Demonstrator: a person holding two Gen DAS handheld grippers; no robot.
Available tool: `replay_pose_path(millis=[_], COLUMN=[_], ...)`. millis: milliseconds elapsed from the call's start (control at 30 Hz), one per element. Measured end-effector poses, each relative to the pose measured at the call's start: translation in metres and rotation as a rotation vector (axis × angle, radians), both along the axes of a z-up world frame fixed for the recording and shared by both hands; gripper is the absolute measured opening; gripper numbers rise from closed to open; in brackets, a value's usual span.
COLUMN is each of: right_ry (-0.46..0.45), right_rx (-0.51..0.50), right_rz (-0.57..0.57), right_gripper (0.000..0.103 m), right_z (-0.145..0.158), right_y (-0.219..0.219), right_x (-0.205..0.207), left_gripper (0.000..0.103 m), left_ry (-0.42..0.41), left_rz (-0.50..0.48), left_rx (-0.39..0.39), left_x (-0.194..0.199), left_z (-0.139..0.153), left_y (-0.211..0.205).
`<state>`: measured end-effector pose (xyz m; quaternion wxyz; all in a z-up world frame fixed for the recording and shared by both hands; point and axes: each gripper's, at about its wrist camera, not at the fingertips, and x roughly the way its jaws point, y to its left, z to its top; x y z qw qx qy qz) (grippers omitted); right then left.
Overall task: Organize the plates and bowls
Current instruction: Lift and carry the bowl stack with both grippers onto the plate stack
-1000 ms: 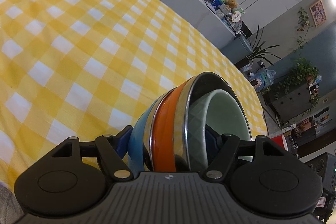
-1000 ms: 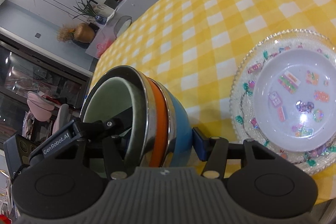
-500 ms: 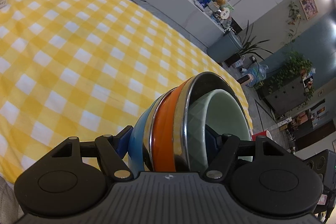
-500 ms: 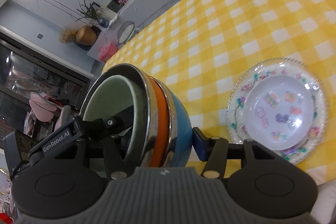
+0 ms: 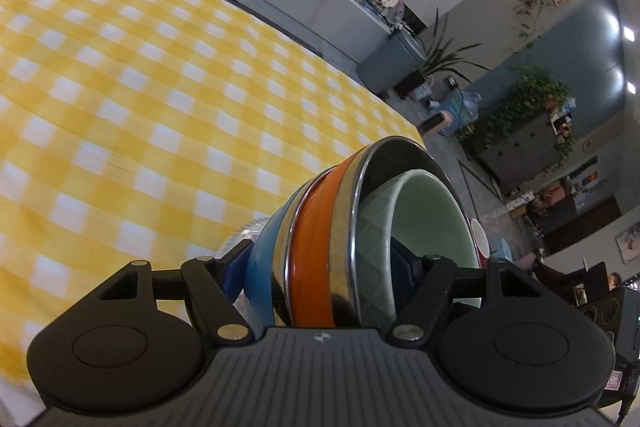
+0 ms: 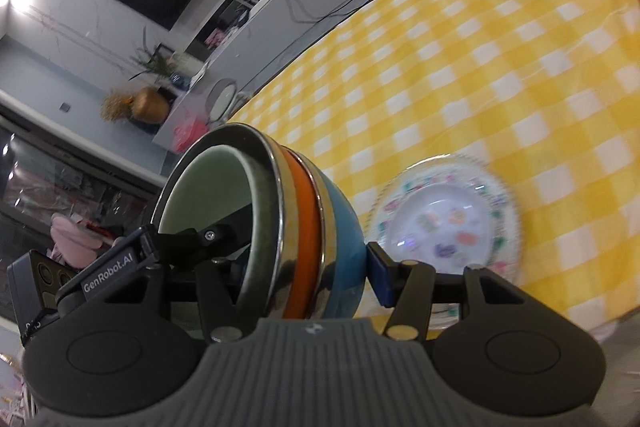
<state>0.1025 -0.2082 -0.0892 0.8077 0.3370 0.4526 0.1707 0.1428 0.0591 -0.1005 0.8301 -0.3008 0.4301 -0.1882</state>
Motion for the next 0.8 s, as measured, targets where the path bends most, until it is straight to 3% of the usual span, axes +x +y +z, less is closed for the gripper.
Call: replay_pose_path(millis=[600, 800], right_ry=[0.141, 0.135], right_rx=[-0.035, -0.067], right_rz=[-0.093, -0.105], right_gripper=[0.054, 0.054], right_z=[-0.055, -0.057], right_y=[-0.034, -0.031], right_x=[0.017, 0.019], left_gripper=[0.080, 0.080], left_ry=[0.121, 0.121], left_rz=[-0.081, -0.081], left_rx=[-0.044, -0.064], left_x=[0.030, 0.032], left_z=[-0.067, -0.072], left_y=[-0.034, -0.031])
